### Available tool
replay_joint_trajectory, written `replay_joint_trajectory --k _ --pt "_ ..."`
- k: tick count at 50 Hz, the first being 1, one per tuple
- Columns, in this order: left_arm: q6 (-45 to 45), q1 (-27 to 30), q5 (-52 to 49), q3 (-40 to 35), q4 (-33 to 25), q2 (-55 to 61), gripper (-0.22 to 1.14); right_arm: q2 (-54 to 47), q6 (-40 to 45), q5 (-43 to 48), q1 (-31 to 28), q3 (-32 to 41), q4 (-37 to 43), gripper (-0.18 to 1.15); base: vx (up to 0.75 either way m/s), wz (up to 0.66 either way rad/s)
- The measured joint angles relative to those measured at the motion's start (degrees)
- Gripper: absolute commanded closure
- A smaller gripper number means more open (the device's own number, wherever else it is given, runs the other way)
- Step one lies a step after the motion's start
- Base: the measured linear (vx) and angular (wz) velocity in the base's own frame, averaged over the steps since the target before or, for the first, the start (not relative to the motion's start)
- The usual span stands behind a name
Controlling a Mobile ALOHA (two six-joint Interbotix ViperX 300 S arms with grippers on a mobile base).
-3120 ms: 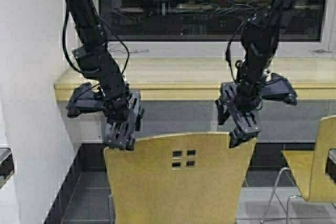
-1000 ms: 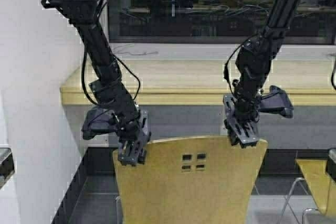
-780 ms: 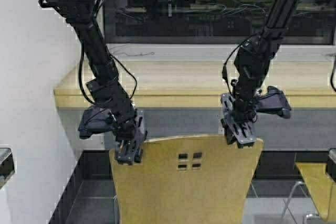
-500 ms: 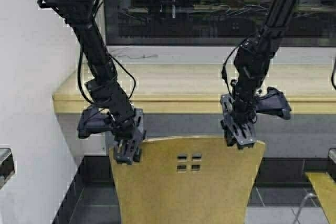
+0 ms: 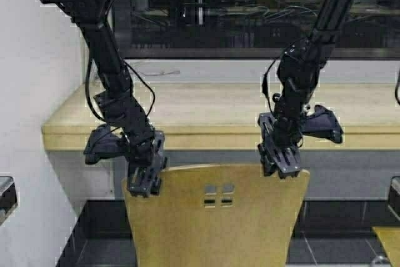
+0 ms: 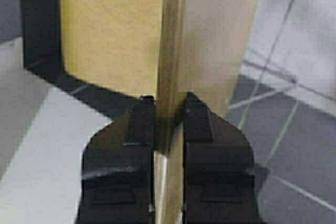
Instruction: Push the chairs under the table
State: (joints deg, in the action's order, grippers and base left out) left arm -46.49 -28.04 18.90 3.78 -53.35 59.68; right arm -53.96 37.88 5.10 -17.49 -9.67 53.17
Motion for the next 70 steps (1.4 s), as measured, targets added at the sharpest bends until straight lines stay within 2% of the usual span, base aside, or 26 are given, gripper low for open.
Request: replay_joint_trajectory --k 29,70 --pt "0.3 0.6 -0.2 0.3 -0.2 0.2 0.87 0.0 -5.3 -2.5 -0.4 -1.0 -0.1 0.93 0.25 0.02" --pt "0.3 1.2 -0.2 1.1 -0.2 0.1 0.87 0.0 -6.2 -4.9 -0.1 -0.4 0.0 0.92 0.20 0.01"
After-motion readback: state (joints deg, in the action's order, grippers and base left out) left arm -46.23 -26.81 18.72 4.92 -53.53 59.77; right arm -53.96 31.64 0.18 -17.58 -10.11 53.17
